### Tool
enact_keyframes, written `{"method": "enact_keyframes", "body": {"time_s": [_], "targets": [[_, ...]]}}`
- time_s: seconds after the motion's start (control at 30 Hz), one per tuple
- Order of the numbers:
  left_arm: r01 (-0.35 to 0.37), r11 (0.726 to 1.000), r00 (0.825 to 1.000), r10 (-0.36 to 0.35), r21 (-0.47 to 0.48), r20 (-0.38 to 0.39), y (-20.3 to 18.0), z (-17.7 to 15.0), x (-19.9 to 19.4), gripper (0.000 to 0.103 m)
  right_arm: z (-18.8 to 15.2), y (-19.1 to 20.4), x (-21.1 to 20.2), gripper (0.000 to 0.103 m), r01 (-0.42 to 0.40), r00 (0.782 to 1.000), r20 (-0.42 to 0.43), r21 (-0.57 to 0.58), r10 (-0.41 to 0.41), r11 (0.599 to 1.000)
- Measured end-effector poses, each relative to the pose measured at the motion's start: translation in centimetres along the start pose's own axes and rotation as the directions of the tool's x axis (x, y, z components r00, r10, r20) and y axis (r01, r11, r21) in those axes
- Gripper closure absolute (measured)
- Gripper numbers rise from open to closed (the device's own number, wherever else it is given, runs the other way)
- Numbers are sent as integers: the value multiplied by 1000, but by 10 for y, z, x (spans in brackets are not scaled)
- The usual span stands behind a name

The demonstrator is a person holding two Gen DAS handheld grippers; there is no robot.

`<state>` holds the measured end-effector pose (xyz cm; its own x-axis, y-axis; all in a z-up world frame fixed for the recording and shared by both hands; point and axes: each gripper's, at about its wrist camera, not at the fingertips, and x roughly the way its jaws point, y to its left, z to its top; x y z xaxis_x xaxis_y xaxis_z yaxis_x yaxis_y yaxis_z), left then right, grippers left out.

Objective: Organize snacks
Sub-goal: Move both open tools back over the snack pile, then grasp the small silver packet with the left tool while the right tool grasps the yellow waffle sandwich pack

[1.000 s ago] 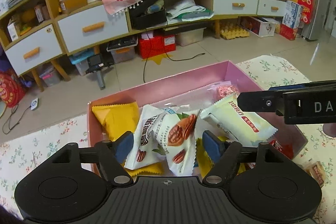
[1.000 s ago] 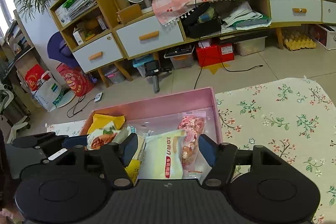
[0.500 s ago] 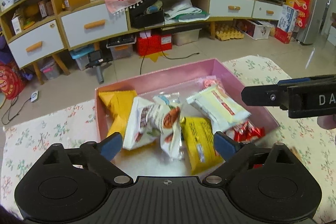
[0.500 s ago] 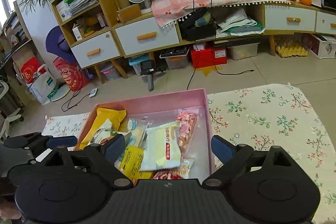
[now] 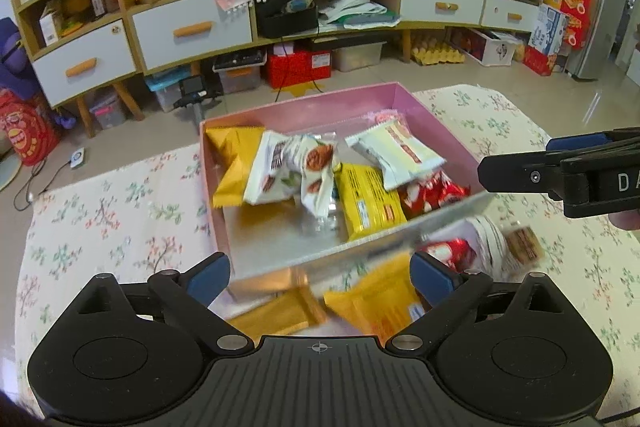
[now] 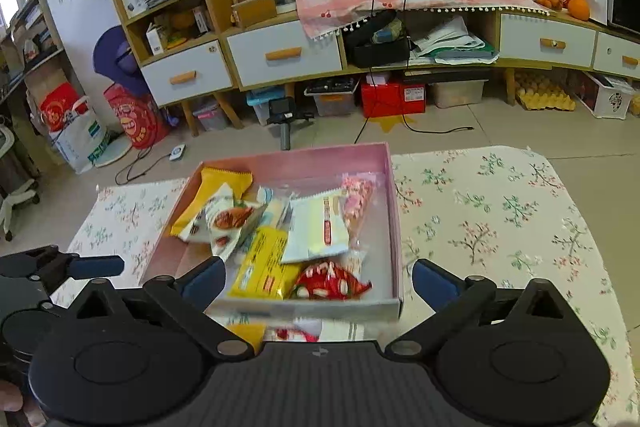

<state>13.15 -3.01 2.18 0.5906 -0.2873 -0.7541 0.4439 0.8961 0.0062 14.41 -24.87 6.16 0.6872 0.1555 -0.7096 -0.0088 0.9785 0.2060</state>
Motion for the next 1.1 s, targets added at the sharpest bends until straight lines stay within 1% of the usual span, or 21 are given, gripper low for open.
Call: {"method": "enact_keyframes", "body": {"time_s": [0.2,0.43,0.53,0.67,0.8,0.97,1.1], "targets": [[1,1000,1000,-2,-19,-25,-2,-24,-15,5,-13,4,-12,25,19,1000,-19,-22,-20,1000],[17,999,999,-18,-39,-29,-4,-54,-26,4,-30,9,-23,24,20,999,-28,-42,-22,999],[11,1000,999,-12,-12,-40,-7,-64,-25,4,-41,12,-24,24,16,999,-39,-61,-18,998],[14,999,998,-12,31,-61,-13,-78,-23,4,-52,16,-25,24,7,997,-74,-87,-14,996],[54,997,996,-49,58,-76,-16,-87,-21,4,-62,20,-24,24,-15,995,-102,-122,3,992],[143,987,985,-134,77,-109,-17,-98,-16,5,-72,24,-20,24,14,992,-119,-195,-38,981],[172,979,980,-159,111,-119,-20,-103,-15,8,-75,24,-18,24,17,990,-134,-228,-49,974]]}}
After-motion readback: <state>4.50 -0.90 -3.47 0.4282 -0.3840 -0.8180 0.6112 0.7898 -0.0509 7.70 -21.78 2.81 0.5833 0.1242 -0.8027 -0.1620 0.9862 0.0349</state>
